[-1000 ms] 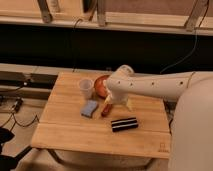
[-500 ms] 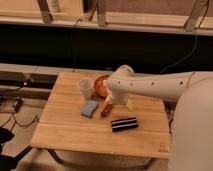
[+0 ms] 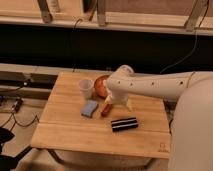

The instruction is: Wipe the white sponge on the table

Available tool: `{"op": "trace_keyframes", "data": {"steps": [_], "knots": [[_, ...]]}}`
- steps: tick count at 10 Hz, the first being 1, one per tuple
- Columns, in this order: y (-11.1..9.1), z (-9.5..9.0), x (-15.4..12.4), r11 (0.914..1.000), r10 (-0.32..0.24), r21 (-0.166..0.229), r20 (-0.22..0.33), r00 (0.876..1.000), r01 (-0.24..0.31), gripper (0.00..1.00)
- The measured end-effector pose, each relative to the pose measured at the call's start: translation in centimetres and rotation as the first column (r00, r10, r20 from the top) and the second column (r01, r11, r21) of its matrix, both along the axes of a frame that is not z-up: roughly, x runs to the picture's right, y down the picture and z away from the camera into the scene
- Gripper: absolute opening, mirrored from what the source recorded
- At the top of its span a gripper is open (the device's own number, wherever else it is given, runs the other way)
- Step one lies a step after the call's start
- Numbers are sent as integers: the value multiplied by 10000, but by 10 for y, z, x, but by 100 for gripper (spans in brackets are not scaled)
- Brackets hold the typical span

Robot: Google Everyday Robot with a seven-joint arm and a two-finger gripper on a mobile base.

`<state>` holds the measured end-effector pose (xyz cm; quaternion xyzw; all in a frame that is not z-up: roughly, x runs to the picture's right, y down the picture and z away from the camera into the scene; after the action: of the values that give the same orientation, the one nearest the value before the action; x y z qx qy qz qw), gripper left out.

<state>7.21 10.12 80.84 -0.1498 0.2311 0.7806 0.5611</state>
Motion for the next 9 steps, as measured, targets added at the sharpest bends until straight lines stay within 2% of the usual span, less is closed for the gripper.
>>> {"op": "trace_keyframes", "data": {"steps": [6,9], "knots": [[1,2,-1,10000,-21,-16,10,10000,21,80],[1,7,-17,10000,22,-62,144,9999,-22,80]]}}
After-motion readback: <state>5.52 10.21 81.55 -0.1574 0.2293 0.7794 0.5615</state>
